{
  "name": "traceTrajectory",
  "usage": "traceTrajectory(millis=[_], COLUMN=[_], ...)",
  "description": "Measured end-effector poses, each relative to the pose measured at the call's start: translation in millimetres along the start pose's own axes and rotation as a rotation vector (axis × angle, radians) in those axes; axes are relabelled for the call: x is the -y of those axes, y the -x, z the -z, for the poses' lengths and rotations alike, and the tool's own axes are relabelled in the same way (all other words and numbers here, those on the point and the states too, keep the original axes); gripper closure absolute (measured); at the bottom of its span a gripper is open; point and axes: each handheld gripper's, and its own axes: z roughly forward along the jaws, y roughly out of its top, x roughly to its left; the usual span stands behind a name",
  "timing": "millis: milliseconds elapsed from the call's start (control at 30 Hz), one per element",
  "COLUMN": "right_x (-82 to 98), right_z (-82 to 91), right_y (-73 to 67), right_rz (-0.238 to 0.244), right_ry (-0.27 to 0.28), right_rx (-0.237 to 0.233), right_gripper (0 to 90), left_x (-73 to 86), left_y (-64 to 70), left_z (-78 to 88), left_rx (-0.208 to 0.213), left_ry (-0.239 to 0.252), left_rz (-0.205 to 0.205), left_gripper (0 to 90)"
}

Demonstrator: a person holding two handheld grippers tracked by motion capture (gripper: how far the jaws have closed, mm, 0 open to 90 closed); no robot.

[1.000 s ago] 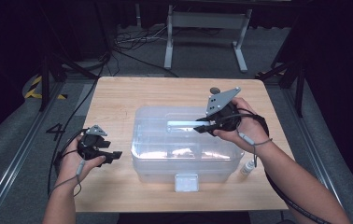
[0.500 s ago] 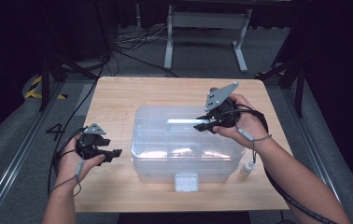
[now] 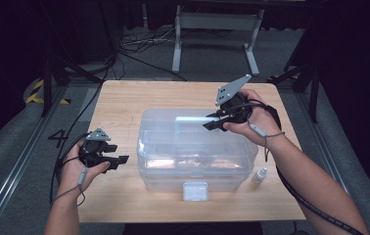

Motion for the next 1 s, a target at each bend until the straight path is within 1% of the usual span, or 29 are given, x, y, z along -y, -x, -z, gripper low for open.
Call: traceTrajectory(millis=[133,267,433,500,567,600,733,800,1000], right_x=[-1.5,-3.6,-5.6,-6.1,-6.9,-7.4,-9.2,-10.1,-12.4], right_z=[0.9,1.7,2.5,2.6,2.7,2.9,2.9,2.9,2.4], right_y=[4.9,10.1,16.8,19.0,21.7,22.9,28.9,31.7,38.2], right_rz=[-0.010,-0.019,-0.029,-0.038,-0.037,-0.047,-0.053,-0.055,-0.066], right_ry=[0.007,0.013,0.021,0.024,0.026,0.026,0.031,0.031,0.035], right_rx=[0.002,0.004,0.006,0.005,0.006,0.005,0.008,0.010,0.020], right_gripper=[73.4,72.8,72.3,72.1,72.0,71.9,71.5,71.2,70.7], left_x=[-1.7,-3.9,-6.0,-5.7,-5.6,-5.7,-6.2,-6.5,-8.5], left_y=[2.2,6.1,9.3,9.6,9.1,8.9,10.0,11.5,14.7], left_z=[3.6,6.1,8.6,9.2,9.9,10.1,10.7,10.9,13.9], left_rx=[0.005,0.018,0.020,0.024,0.027,0.029,0.038,0.046,0.058], left_ry=[0.004,0.009,0.024,0.029,0.029,0.031,0.028,0.036,0.055], left_rz=[-0.002,-0.012,-0.029,-0.019,-0.023,-0.026,-0.030,-0.026,-0.036], left_gripper=[40.4,42.5,43.0,43.0,43.6,44.2,46.4,47.3,49.8])
